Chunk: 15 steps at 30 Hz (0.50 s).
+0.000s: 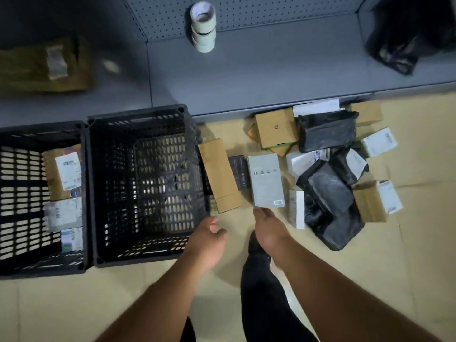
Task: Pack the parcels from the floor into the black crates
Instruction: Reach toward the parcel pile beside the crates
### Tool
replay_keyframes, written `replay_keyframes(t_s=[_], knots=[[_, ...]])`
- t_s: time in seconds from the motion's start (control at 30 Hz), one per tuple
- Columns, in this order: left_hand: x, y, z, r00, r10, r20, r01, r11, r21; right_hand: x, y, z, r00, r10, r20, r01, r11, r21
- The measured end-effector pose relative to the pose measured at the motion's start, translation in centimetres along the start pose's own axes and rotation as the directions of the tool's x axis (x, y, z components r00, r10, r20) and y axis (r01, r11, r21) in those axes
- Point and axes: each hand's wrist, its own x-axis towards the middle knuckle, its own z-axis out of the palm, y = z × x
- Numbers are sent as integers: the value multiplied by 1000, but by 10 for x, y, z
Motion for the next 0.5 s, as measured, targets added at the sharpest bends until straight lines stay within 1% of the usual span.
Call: replay_keyframes(t_s=[0.13,0.3,0.37,0.5], knots=[[37,17,17,1000,5,-24,-5,999,34,45,9,-22,999,32,-5,-32,996,79],[89,19,27,995,-63,-73,68,996,56,100,14,-16,999,12,35,-14,998,65],[111,19,32,991,-94,-97,101,992,70,123,16,-7,997,-9,77,6,1000,28],[157,14,44,976,-173,-129,172,985,-16,167,20,11,996,4,88,-4,1000,-4]])
